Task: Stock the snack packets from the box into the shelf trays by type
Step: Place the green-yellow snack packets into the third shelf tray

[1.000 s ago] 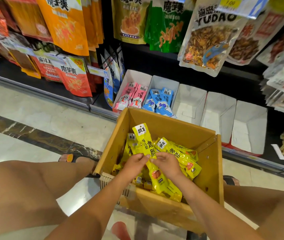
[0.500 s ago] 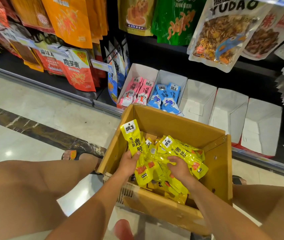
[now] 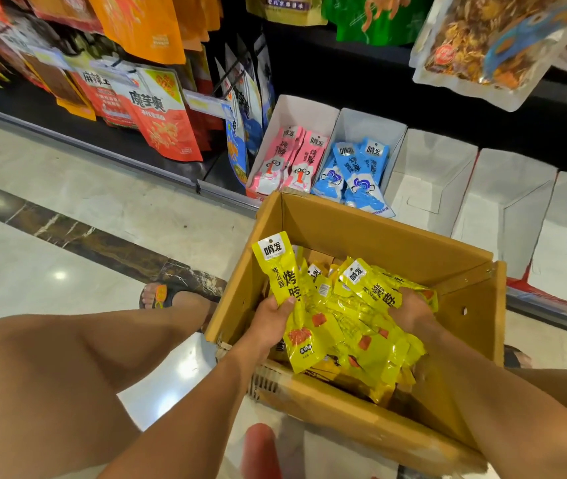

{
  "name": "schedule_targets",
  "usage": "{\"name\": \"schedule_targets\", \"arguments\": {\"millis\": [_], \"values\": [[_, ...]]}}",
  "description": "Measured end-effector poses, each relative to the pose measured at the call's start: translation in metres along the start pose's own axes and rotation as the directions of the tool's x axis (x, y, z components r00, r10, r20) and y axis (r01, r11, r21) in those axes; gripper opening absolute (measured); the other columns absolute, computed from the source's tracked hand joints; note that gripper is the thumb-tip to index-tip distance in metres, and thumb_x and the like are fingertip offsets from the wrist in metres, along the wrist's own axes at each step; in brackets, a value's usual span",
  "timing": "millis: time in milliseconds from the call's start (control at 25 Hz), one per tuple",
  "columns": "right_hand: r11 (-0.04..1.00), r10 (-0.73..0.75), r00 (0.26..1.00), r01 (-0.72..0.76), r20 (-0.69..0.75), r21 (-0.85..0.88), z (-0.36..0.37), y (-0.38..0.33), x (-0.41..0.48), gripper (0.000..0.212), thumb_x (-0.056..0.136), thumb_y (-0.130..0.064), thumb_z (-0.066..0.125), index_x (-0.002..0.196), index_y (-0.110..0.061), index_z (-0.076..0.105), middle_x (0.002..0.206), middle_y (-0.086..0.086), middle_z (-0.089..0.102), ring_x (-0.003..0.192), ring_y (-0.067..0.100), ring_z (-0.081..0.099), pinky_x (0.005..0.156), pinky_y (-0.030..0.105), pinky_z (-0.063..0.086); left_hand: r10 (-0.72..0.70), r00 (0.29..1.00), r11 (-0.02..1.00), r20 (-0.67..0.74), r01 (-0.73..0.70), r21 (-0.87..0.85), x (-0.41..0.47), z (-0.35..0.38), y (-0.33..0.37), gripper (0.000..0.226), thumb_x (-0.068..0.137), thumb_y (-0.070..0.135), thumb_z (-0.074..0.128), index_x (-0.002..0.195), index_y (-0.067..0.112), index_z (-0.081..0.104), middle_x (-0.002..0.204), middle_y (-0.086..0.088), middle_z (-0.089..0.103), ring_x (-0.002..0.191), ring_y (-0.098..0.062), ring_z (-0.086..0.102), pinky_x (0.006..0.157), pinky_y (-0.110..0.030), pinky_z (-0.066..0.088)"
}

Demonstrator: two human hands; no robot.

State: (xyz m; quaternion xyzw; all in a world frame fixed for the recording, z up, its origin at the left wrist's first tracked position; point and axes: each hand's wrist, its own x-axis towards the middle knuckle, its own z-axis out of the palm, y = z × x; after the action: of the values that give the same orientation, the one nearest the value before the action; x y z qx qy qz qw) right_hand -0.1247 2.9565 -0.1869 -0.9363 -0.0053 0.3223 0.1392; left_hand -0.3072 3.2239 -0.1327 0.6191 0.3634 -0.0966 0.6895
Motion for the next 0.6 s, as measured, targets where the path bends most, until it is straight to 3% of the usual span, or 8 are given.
{"name": "schedule_targets", "arguments": {"millis": [120,280,480,600], "values": [[0.999,-0.018,1.0,0.018,0.003,-0.034,0.006,0.008,0.0,0.05,0.089,-0.015,0.064,0.137,-0.008,0.054,0.134,0.018,0.059,0.121,0.033,0.058,0.094,0.034,0.047,-0.009,1.0,1.0,-0.007,0.009,-0.009,-0.002,0.0,0.001,0.023,0.108,0.025,0.05,0.121,0.03,0.068,0.119,0.009,0.074,0.112,-0.013,0.069,0.103,-0.043,0.053],[0.998,-0.047,0.999,0.048,0.016,-0.033,0.016,0.011,-0.013,0.017,0.092,-0.019,0.063,0.105,-0.014,0.072,0.113,0.01,0.072,0.107,0.029,0.065,0.089,0.031,0.05,-0.012,1.0,1.0,-0.01,0.012,0.0,-0.004,0.0,0.004,0.023,0.108,0.026,0.05,0.12,0.03,0.069,0.119,0.008,0.075,0.113,-0.015,0.07,0.104,-0.046,0.053],[0.999,-0.034,0.999,0.034,-0.023,-0.018,0.007,0.0,-0.04,0.018,0.094,-0.019,0.055,0.101,-0.02,0.072,0.098,0.009,0.072,0.1,0.03,0.069,0.082,0.031,0.052,0.008,1.0,1.0,0.007,-0.008,0.022,-0.013,0.001,0.011,0.022,0.108,0.026,0.051,0.121,0.03,0.068,0.12,0.007,0.074,0.113,-0.017,0.069,0.104,-0.048,0.052],[0.999,-0.003,0.999,0.005,-0.04,0.039,-0.009,-0.006,-0.053,0.014,0.095,-0.022,0.054,0.098,-0.025,0.067,0.089,0.003,0.065,0.078,0.024,0.066,0.067,0.027,0.049,0.036,0.999,0.999,0.026,-0.037,0.04,-0.023,0.003,0.026,0.022,0.108,0.023,0.05,0.119,0.03,0.067,0.122,0.003,0.074,0.112,-0.018,0.07,0.101,-0.043,0.053]]}}
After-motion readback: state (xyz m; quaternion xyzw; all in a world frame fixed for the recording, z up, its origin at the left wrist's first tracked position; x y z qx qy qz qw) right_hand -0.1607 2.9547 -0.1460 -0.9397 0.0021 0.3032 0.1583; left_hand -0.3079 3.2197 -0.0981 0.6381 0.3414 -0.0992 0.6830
